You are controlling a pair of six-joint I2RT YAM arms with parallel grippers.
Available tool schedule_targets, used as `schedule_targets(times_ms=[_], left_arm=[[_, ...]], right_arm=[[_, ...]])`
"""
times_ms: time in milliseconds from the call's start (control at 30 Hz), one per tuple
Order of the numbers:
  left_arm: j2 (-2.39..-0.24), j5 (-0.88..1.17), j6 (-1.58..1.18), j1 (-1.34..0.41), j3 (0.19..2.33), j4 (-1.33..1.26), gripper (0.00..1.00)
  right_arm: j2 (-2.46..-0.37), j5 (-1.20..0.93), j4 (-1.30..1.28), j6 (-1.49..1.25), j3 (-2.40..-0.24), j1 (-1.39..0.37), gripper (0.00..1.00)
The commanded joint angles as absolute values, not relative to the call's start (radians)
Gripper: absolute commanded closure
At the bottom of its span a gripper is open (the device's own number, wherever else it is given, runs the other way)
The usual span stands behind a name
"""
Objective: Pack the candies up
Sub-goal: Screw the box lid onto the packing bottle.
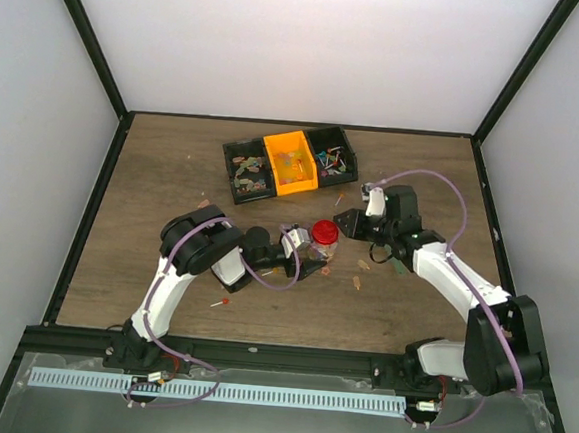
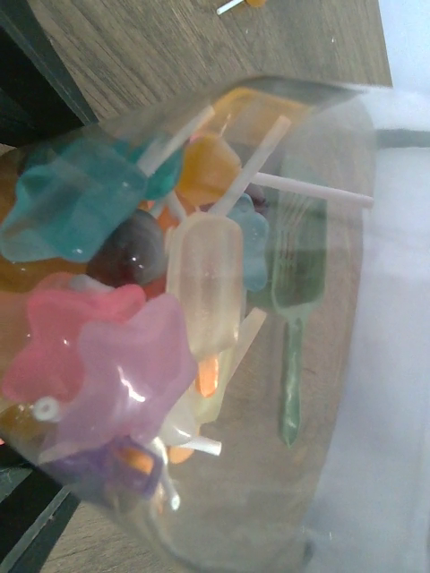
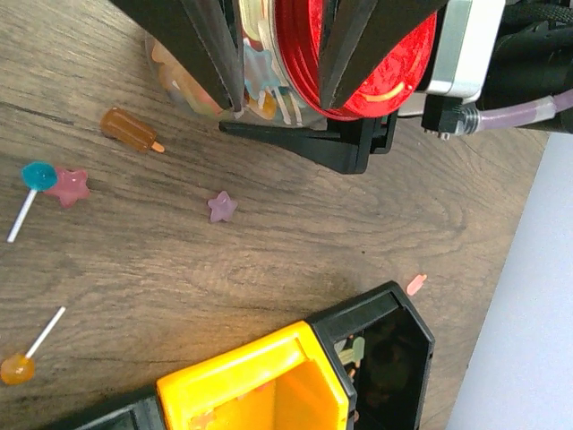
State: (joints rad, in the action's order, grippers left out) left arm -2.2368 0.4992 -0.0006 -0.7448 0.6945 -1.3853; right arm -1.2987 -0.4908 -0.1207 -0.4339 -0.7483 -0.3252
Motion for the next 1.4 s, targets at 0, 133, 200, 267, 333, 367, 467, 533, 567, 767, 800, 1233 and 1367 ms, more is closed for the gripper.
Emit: schedule_targets(times_ms=[0, 133, 200, 267, 333, 367, 467, 533, 567, 767, 800, 1233, 1367], left_arm=[[-2.264, 0.517, -0.003, -0.737, 0.704, -1.414, 0.17], [-2.265, 0.517, -0.006, -0.737, 0.706, -1.414, 0.17], [-2.267, 0.516, -0.007, -0.737, 0.707, -1.412, 0.17], [-2.267, 0.513, -0.009, -0.738, 0.708, -1.411, 0.17], [-2.267, 0.512, -0.011, -0.738, 0.709, -1.411, 0.17], [-2.267, 0.51, -0.013, -0.736, 0.709, -1.411, 0.17], [-2.269, 0.512, -0.018, -0.735, 0.71, -1.411, 0.18], [-2.27, 0.512, -0.021, -0.734, 0.711, -1.411, 0.18], [-2.271, 0.512, -0.022, -0.733, 0.712, -1.411, 0.18], [-2.275, 0.504, -0.026, -0.731, 0.716, -1.41, 0.18], [-2.275, 0.502, -0.027, -0.731, 0.716, -1.41, 0.18], [-2.277, 0.498, -0.036, -0.727, 0.718, -1.414, 0.19], [-2.278, 0.503, -0.034, -0.727, 0.716, -1.417, 0.19]], right_arm=[[-1.307, -0.516, -0.091, -0.429, -0.729, -0.334, 0.76], [-1.302, -0.523, -0.09, -0.432, -0.723, -0.338, 0.79], [-1.3, -0.522, -0.091, -0.431, -0.717, -0.338, 0.81], [-1.298, -0.522, -0.091, -0.431, -0.71, -0.339, 0.82], [-1.295, -0.523, -0.091, -0.432, -0.702, -0.339, 0.82], [-1.294, -0.526, -0.091, -0.435, -0.697, -0.34, 0.83], [-1.28, -0.528, -0.091, -0.438, -0.682, -0.339, 0.83], [-1.273, -0.529, -0.094, -0.439, -0.675, -0.34, 0.84], [-1.27, -0.528, -0.096, -0.44, -0.672, -0.339, 0.84], [-1.243, -0.533, -0.101, -0.451, -0.647, -0.34, 0.88], [-1.237, -0.534, -0.102, -0.453, -0.644, -0.339, 0.89], [-1.154, -0.572, -0.117, -0.495, -0.58, -0.343, 0.92], [-1.105, -0.537, -0.159, -0.496, -0.595, -0.343, 0.92]])
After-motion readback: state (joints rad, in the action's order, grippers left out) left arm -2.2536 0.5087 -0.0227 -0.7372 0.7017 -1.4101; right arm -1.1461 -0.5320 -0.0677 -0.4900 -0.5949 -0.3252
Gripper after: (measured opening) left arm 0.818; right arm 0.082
